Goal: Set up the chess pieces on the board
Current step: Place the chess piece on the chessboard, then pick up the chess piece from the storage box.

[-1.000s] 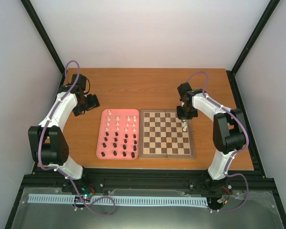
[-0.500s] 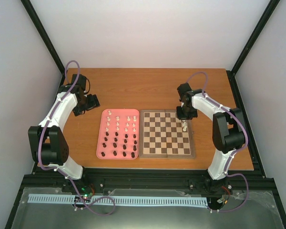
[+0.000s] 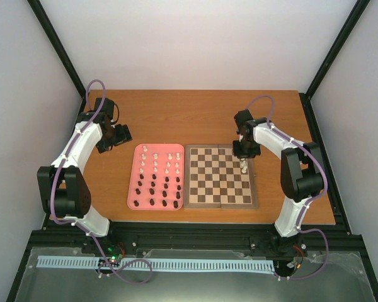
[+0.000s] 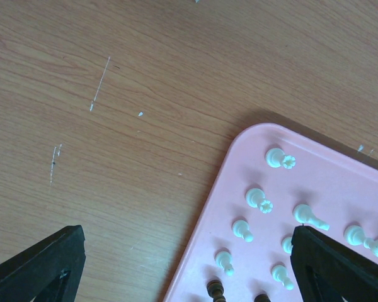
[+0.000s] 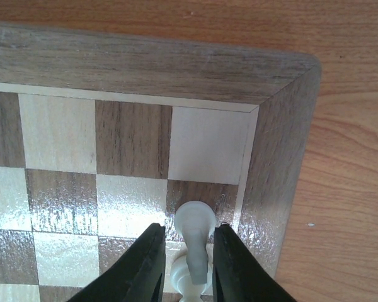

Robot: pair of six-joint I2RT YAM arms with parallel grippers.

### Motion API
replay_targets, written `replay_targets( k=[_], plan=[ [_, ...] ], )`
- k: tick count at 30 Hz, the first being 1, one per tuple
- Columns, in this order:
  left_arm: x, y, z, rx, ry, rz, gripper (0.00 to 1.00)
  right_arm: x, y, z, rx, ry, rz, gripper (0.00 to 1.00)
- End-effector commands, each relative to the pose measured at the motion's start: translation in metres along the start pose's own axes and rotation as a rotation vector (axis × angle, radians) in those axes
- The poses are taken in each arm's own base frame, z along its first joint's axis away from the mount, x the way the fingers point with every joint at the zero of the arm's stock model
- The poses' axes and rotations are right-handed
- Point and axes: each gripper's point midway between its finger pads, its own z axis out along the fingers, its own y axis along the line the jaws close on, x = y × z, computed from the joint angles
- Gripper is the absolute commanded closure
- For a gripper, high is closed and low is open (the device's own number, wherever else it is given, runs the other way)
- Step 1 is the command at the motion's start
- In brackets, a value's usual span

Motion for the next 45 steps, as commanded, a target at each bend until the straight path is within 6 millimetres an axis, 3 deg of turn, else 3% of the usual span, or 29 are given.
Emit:
replay_targets(
  k=[1, 9, 15, 18, 24, 26, 35, 45],
  plan=[
    [-0.002, -0.004, 0.001, 0.015, -0.003, 0.016, 0.00, -0.003, -0.004, -0.003, 0.004, -0.017, 0.004, 0.77],
    [0.001, -0.016, 0.000, 0.087, 0.012, 0.076, 0.00, -0.029, -0.002, -0.027, -0.001, -0.104, -0.008, 0.52],
    [0.005, -0.033, -0.004, 0.131, 0.011, 0.156, 0.00, -0.059, -0.001, -0.055, -0.008, -0.194, -0.003, 0.42],
    [0.012, -0.045, 0.002, 0.134, 0.029, 0.204, 0.01, -0.068, -0.005, -0.065, -0.020, -0.215, 0.015, 0.41],
    [0.018, -0.063, 0.029, 0.125, 0.091, 0.234, 0.19, -0.074, -0.010, -0.075, -0.034, -0.245, 0.020, 0.41],
    [0.017, -0.066, 0.037, 0.116, 0.102, 0.237, 0.24, -0.077, -0.020, -0.076, -0.033, -0.249, 0.036, 0.41],
    [0.014, -0.085, 0.073, 0.098, 0.157, 0.284, 0.27, -0.083, -0.033, -0.078, -0.051, -0.260, 0.062, 0.41],
    [0.007, -0.096, 0.095, 0.080, 0.185, 0.291, 0.42, -0.083, -0.039, -0.077, -0.058, -0.254, 0.072, 0.41]
  ],
)
